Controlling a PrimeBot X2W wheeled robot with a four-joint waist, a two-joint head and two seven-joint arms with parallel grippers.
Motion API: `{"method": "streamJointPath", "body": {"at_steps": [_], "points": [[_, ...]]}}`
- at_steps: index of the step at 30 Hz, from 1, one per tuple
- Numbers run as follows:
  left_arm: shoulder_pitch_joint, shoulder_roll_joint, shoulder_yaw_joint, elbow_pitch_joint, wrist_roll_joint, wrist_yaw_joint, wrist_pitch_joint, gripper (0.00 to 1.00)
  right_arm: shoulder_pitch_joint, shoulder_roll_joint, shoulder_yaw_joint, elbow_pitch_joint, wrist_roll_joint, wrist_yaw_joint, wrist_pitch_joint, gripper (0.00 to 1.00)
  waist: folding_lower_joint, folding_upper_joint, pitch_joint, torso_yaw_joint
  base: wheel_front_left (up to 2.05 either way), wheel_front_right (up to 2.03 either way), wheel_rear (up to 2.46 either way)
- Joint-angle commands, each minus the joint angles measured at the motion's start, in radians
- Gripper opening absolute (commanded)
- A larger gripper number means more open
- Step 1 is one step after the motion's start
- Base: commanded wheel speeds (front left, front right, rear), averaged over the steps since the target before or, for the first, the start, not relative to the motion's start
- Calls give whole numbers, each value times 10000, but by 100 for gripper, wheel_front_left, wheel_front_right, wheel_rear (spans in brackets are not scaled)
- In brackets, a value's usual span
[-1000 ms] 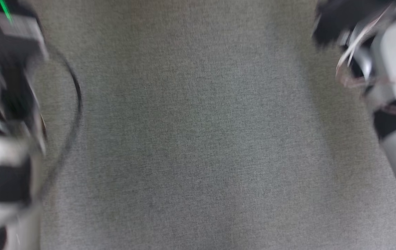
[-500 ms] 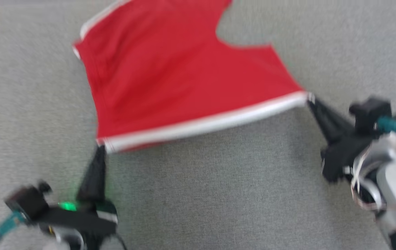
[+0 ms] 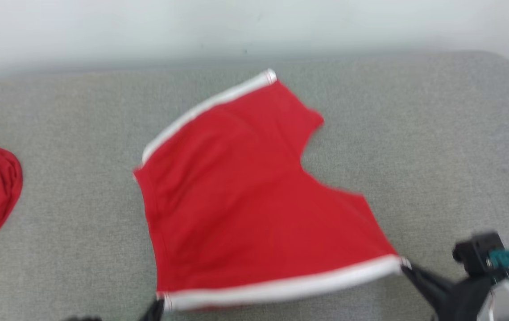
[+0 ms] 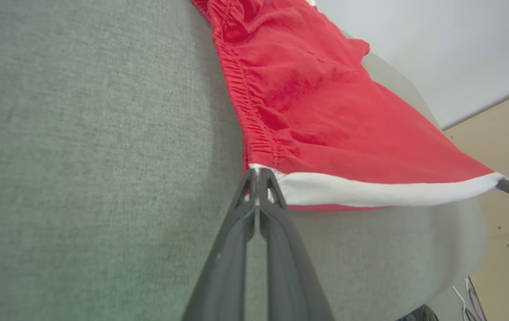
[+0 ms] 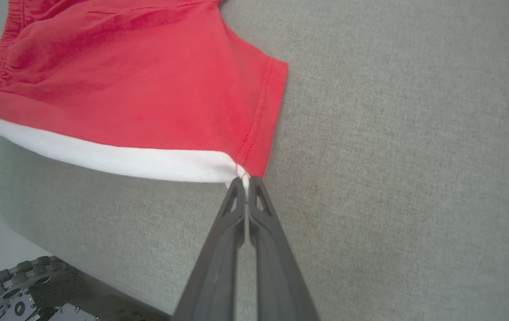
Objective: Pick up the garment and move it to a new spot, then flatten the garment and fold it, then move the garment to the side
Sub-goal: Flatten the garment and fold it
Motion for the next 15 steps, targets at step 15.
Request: {"method": "streamJointPath", "body": {"at_steps": [15], "points": [[425, -72, 139, -1623, -363, 244, -93, 0, -319, -25, -646, -1187, -288, -19, 791, 0, 3, 2, -69, 355, 0, 0, 0]]}}
